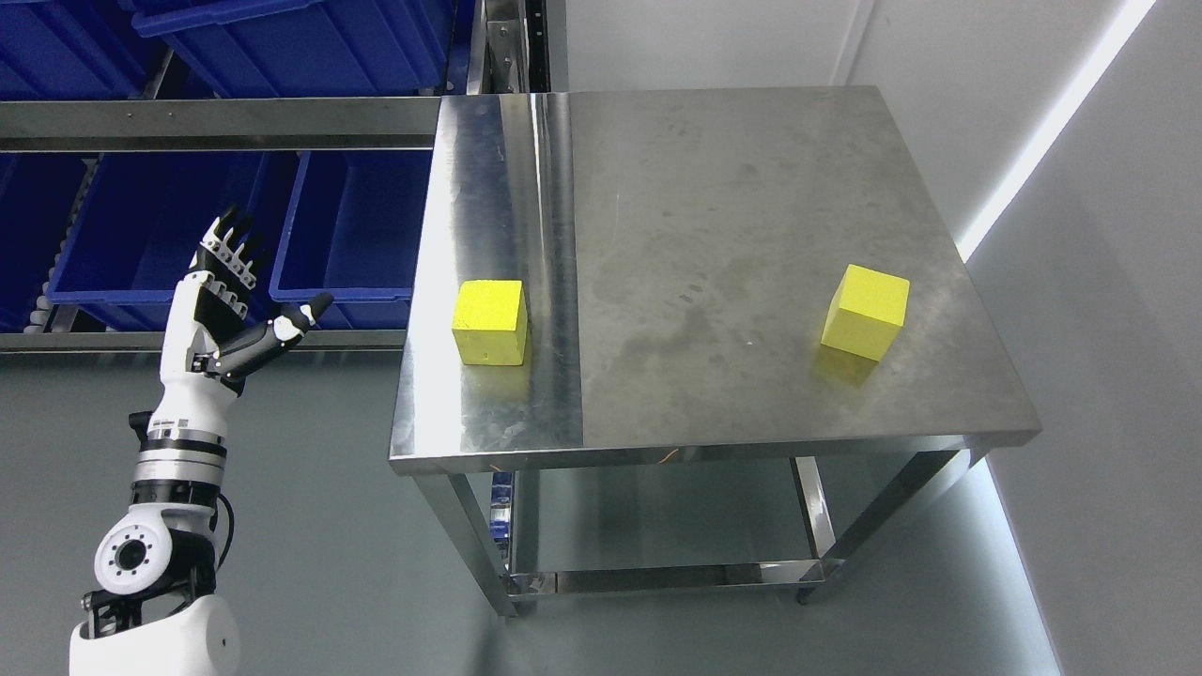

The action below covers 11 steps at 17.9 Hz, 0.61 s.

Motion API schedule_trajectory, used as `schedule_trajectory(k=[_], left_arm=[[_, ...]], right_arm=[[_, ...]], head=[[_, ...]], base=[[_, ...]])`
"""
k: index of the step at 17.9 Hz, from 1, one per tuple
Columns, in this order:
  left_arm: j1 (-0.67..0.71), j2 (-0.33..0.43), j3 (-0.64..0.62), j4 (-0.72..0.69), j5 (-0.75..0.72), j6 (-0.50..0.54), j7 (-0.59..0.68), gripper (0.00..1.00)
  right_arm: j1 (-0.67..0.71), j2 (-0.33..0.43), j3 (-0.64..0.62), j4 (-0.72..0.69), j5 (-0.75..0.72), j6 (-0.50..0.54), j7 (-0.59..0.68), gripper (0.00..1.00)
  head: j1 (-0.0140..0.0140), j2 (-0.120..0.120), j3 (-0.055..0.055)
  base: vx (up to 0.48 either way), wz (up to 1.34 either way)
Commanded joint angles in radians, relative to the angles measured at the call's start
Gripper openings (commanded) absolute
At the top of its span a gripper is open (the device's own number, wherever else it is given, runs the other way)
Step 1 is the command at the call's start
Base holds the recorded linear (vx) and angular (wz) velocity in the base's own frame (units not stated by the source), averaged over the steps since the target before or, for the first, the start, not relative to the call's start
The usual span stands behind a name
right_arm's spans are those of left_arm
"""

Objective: Move yellow foam block to right shelf middle
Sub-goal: 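Reach the left hand toward the nearer yellow foam cube on the table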

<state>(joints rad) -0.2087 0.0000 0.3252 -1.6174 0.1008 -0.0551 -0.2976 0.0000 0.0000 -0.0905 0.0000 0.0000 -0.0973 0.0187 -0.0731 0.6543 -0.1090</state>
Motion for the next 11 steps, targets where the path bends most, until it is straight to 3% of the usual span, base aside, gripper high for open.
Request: schedule_trajectory(k=[1,5,11], left_arm=[[-0.003,0.018,0.014,0.004,0.0,-0.005,0.0,1.0],[0.0,0.043,0.006,0.004,0.0,-0.043,-0.006,1.0],[-0.009,0.048,-0.026,-0.002,0.003,-0.166,-0.224,1.0]], right_arm=[[-0.003,-0.017,0.0,-0.017,-0.002,0.001,0.0,1.0],[-0.003,-0.017,0.0,-0.017,-0.002,-0.001,0.0,1.0],[-0.003,-0.017,0.0,-0.017,-0.002,0.001,0.0,1.0]], head=[[0.0,0.0,0.0],[0.0,0.0,0.0],[0.0,0.0,0.0]], base=[[0.0,0.0],[0.0,0.0],[0.0,0.0]])
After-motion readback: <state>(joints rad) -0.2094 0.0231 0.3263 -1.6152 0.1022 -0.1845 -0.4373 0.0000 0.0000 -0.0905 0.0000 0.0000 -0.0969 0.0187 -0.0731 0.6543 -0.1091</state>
